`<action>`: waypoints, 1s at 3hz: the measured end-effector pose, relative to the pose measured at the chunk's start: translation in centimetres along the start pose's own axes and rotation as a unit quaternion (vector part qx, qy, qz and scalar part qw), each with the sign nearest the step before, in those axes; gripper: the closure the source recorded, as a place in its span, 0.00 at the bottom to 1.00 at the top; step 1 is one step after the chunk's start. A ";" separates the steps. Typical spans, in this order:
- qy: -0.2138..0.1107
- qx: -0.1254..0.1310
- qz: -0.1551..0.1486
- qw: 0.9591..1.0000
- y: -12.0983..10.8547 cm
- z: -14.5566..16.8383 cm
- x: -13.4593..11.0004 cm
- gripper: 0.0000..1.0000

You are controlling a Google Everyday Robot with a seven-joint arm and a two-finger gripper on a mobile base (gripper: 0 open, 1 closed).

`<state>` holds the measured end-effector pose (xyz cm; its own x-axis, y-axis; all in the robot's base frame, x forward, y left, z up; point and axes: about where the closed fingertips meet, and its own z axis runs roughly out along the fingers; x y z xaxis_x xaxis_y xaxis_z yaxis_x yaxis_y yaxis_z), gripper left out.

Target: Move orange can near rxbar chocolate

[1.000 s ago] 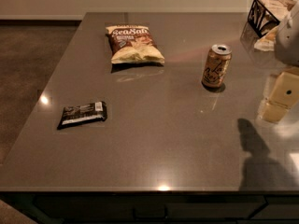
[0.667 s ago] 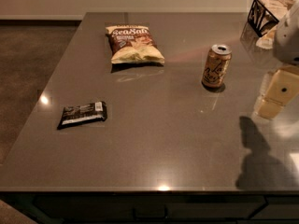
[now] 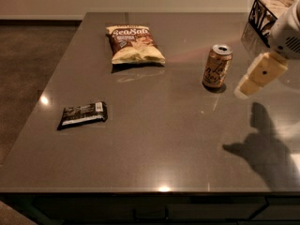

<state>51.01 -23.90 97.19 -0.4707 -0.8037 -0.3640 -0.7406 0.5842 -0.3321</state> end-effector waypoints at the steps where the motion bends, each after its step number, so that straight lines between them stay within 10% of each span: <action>1: -0.027 0.006 0.064 0.998 -2.7 2.1 -0.9 0.00; 3: -0.076 -0.020 0.143 0.987 -5.2 6.0 -4.4 0.00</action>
Offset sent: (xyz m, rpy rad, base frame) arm 0.1038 -0.0069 -0.0189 0.3168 -0.0319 -0.2775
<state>59.77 -22.74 95.29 -0.5882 -0.5783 -0.5653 -0.6079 0.7772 -0.1626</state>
